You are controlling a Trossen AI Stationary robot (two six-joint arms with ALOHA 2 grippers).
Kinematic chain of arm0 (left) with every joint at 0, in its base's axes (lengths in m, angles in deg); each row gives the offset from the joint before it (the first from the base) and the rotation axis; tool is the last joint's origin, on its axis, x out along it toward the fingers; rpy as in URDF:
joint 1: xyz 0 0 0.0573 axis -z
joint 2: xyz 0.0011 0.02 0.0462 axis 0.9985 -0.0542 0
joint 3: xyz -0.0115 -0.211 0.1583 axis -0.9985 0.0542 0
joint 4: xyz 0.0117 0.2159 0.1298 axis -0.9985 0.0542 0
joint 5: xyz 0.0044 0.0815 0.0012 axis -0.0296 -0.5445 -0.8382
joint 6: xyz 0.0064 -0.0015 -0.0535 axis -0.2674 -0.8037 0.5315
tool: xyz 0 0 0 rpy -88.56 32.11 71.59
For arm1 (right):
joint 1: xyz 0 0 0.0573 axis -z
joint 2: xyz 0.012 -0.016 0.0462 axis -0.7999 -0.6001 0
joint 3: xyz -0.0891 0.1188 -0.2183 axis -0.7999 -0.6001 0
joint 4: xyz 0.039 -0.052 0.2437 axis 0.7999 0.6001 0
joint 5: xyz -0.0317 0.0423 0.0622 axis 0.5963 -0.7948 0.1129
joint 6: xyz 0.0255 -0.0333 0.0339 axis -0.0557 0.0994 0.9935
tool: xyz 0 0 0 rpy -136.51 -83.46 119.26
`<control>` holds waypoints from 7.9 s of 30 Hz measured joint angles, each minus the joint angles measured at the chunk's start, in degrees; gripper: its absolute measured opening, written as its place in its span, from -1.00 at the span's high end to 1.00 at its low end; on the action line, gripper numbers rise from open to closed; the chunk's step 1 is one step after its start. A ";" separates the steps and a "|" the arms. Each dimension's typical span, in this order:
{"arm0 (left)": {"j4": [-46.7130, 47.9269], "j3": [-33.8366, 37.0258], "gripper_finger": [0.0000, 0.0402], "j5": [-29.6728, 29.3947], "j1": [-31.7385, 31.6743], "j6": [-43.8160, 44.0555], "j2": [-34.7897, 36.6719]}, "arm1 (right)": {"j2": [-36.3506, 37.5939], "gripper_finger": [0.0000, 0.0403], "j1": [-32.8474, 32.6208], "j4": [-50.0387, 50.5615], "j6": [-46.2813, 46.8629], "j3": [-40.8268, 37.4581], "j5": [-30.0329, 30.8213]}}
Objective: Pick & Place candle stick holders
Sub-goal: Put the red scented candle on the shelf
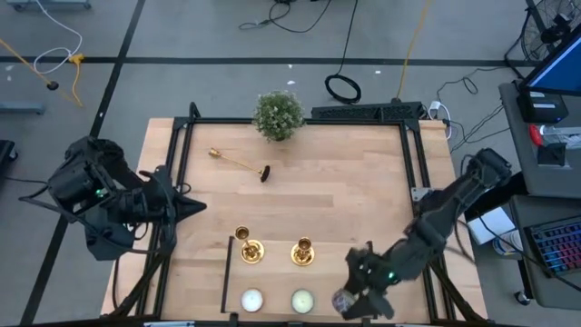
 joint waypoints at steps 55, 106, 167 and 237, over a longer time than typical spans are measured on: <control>0.03 0.02 1.00 7.93 0.07 7.85 -5.84 | -27.52 -0.45 -2.60 54.84 -20.83 31.43 1.52; 0.02 0.04 1.00 7.99 0.35 7.02 -5.84 | -27.52 -0.82 -2.29 52.87 -12.46 31.39 -1.05; -7.27 6.69 1.00 10.55 2.95 7.76 -5.20 | -23.32 0.13 4.01 45.27 -10.07 31.30 -4.26; -5.69 6.66 1.00 10.81 2.91 8.69 -5.20 | -25.53 1.00 3.26 48.44 -6.96 31.31 -4.53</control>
